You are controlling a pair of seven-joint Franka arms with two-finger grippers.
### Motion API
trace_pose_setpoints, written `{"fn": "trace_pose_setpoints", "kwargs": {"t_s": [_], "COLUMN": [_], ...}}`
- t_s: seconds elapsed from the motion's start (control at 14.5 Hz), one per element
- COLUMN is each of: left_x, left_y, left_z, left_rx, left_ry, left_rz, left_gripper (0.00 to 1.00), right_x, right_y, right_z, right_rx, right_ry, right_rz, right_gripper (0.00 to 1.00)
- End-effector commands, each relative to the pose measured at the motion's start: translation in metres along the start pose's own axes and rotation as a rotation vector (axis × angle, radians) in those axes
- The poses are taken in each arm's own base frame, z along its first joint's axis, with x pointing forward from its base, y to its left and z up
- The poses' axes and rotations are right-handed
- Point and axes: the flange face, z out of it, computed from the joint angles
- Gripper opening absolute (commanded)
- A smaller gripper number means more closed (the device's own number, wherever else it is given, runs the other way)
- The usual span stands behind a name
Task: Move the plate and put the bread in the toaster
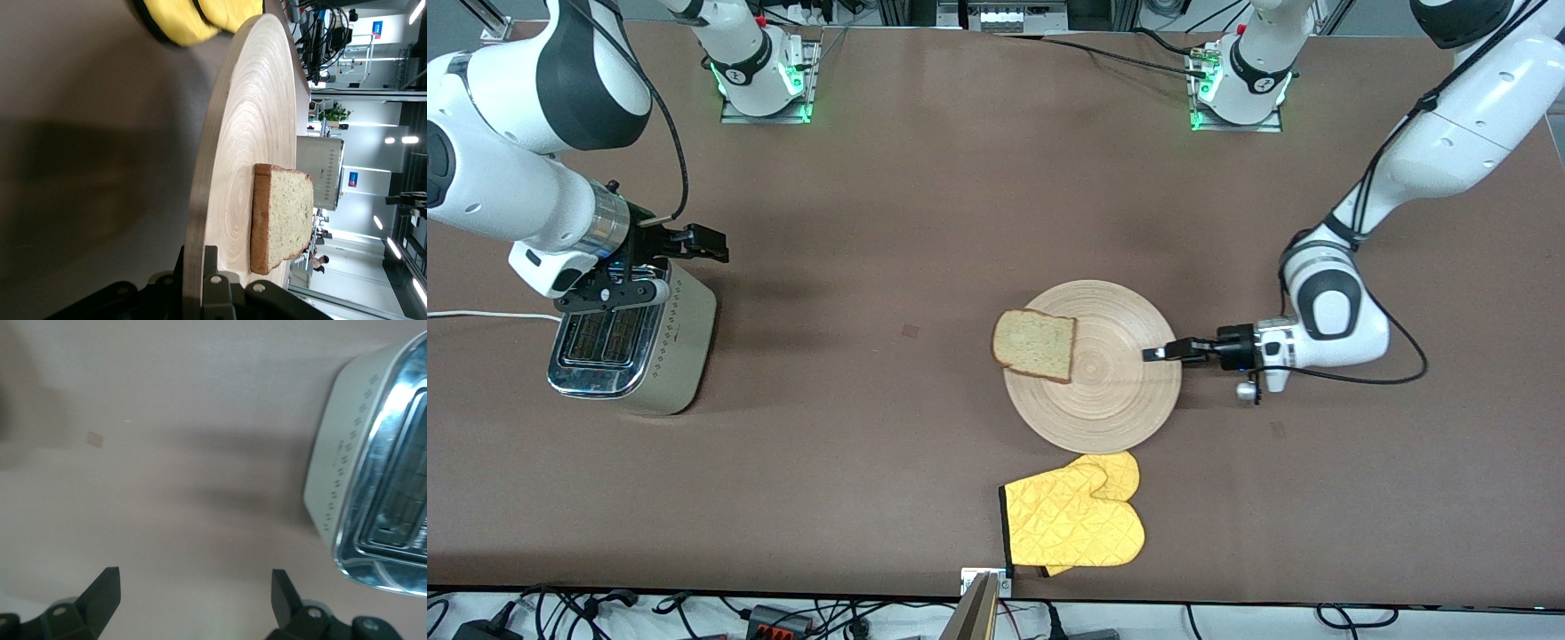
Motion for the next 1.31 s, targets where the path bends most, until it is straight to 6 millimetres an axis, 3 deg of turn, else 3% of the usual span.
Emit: {"fn": "trace_pose_setpoints", "kwargs": {"t_s": [0.0, 0.14, 0.28, 0.48, 0.69, 0.83, 0.9, 1.03, 1.24], "left_x": [-0.013, -0.026, -0.036, -0.043, -0.046, -0.048, -0.047, -0.045, -0.043], "left_y": [0.021, 0.019, 0.018, 0.015, 0.015, 0.015, 0.015, 0.014, 0.015], "left_z": [0.036, 0.069, 0.088, 0.101, 0.109, 0.110, 0.109, 0.106, 0.097], "left_rx": [-0.005, 0.026, 0.018, 0.012, 0.038, 0.042, 0.042, 0.042, 0.044], "left_ry": [0.036, 0.057, 0.080, 0.081, 0.083, 0.081, 0.083, 0.089, 0.096], "left_rz": [-0.002, 0.018, 0.021, 0.019, 0.023, 0.023, 0.023, 0.020, 0.030], "left_gripper": [0.01, 0.01, 0.01, 0.01, 0.02, 0.08, 0.31, 0.97, 1.00], "right_x": [0.004, 0.021, 0.032, 0.047, 0.054, 0.061, 0.062, 0.071, 0.078], "right_y": [0.005, 0.003, -0.010, -0.027, -0.046, -0.062, -0.075, -0.082, -0.097], "right_z": [0.015, 0.040, 0.059, 0.088, 0.101, 0.118, 0.123, 0.139, 0.150], "right_rx": [0.038, 0.084, 0.120, 0.109, 0.107, 0.102, 0.097, 0.096, 0.121], "right_ry": [0.012, 0.023, 0.016, 0.035, 0.050, 0.053, 0.050, 0.035, 0.054], "right_rz": [0.032, 0.047, 0.048, 0.028, 0.005, -0.018, -0.037, -0.044, -0.046], "right_gripper": [1.00, 1.00, 1.00, 1.00, 1.00, 1.00, 1.00, 1.00, 1.00]}}
